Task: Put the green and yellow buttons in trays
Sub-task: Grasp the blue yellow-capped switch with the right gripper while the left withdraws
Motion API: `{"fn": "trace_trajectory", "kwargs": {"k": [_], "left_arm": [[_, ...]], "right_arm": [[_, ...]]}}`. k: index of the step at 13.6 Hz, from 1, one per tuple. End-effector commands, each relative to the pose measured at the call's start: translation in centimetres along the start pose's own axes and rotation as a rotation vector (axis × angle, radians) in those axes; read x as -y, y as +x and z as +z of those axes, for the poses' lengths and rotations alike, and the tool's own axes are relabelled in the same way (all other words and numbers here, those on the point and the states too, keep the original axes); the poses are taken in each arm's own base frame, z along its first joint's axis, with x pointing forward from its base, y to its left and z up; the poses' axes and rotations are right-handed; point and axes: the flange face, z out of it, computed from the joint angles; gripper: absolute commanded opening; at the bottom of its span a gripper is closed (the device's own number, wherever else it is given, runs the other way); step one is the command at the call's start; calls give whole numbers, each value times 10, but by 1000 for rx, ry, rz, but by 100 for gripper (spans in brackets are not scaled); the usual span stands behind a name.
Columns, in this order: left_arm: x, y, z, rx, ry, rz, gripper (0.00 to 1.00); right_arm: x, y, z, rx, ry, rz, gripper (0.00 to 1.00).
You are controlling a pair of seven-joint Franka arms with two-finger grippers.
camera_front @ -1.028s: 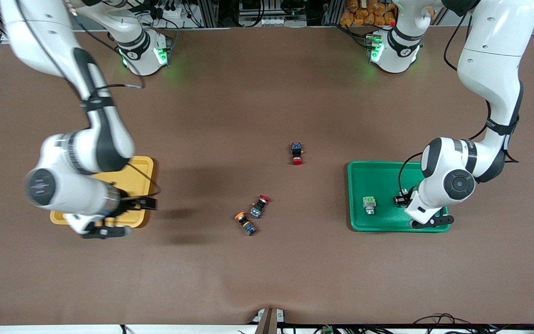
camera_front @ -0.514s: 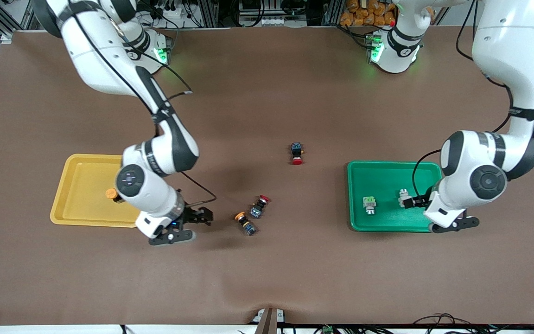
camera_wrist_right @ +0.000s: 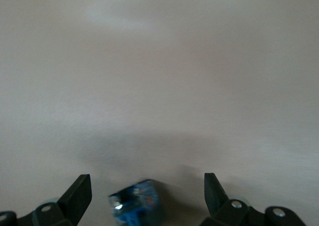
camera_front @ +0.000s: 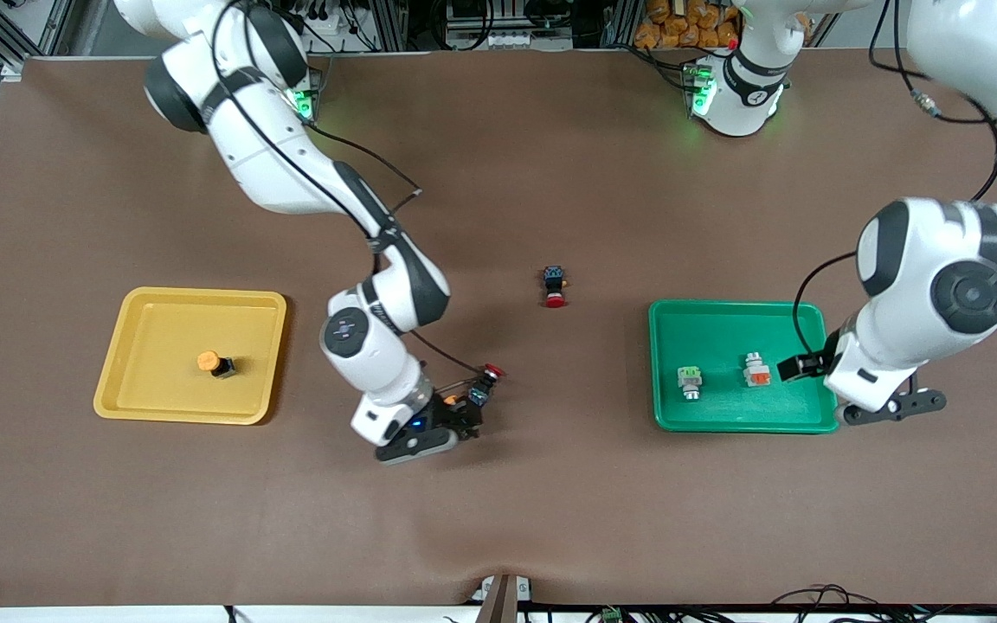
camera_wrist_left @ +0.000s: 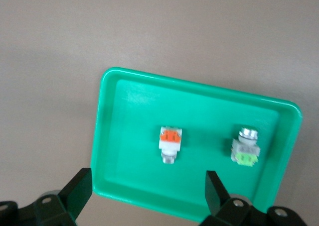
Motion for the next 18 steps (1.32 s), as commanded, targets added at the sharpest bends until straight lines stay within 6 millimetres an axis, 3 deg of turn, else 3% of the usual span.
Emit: {"fn": "trace_trajectory", "kwargs": {"k": [1, 2, 3, 5, 8, 10, 12, 13, 15, 17, 18], "left_arm": [[-9, -35, -74, -10, 1, 37, 100], [-13, -46, -90, 7, -3, 45, 100], [-15, -62, -119, -4, -29, 44, 100], [-9, -86, -158, -2, -42, 83, 100], [0, -115, -200, -22, -44, 145, 100], [19, -129, -223, -28, -48, 137, 100], [23, -153, -241, 2, -98, 172, 100], [21, -160, -248, 2, -133, 175, 100], [28, -154, -248, -2, -149, 162, 100], [34, -146, -242, -3, -148, 158, 100], [33, -144, -240, -4, -149, 158, 100]], "right_arm": [[20, 0, 8, -11, 23, -10, 100], [23, -5, 13, -3, 20, -19, 100], [23, -6, 14, -2, 19, -22, 100], [22, -9, 16, 15, 12, -23, 100], [28, -10, 14, 17, 12, -33, 100], [25, -10, 14, 20, 11, -35, 98], [22, -12, 13, 58, 3, -33, 55], [21, -14, 12, 93, -4, -34, 45], [18, -18, 9, 143, -16, -36, 39], [12, -25, 14, 163, -29, -53, 0], [11, -24, 12, 160, -28, -56, 0]]}}
